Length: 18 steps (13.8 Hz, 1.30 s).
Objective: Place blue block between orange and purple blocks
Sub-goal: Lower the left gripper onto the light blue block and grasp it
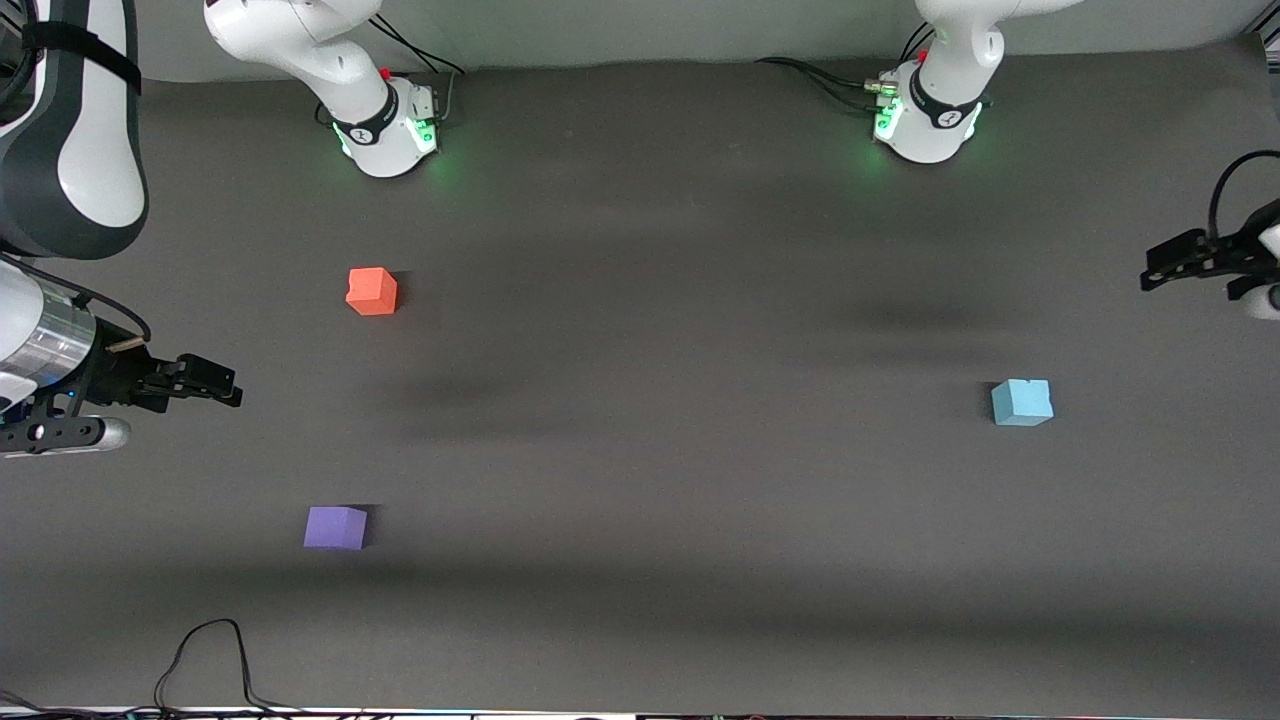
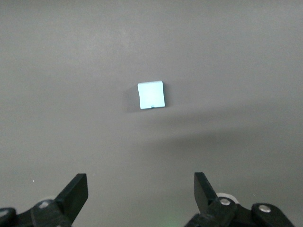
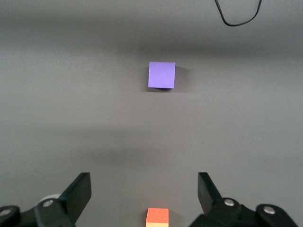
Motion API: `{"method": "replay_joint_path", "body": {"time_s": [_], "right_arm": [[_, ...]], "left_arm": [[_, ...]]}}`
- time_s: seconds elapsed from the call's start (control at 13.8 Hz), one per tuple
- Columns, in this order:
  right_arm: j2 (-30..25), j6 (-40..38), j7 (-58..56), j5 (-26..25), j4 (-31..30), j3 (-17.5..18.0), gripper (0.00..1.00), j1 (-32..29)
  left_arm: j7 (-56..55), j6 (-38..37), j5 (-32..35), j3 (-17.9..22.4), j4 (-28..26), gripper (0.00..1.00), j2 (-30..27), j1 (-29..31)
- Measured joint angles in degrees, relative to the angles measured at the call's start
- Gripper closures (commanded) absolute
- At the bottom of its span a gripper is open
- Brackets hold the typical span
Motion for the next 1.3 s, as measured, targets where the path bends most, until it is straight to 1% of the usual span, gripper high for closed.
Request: {"method": "replay_joint_path", "body": {"time_s": [0.22,0.43,0.8,1.08,1.3], "right_arm": [[0.0,0.0,0.0,0.0,0.0,0.0,0.0,0.0],[0.0,0.0,-0.1,0.0,0.0,0.0,0.0,0.1],[0.0,0.1,-0.2,0.0,0.0,0.1,0.0,0.3],[0.0,0.1,-0.2,0.0,0.0,0.1,0.0,0.4],[0.0,0.1,-0.2,0.0,0.0,0.1,0.0,0.4]], "left_arm": [[0.0,10.1,0.3,-0.4,-7.3,0.0,1.2,-0.5],[0.0,19.5,0.4,-0.5,-12.0,0.0,4.8,-0.7],[0.1,32.8,0.5,-0.5,-16.6,0.0,11.3,-0.7],[0.1,40.1,0.6,-0.5,-18.2,0.0,16.1,-0.8],[0.2,47.3,0.7,-0.5,-20.1,0.0,19.6,-0.8]]}}
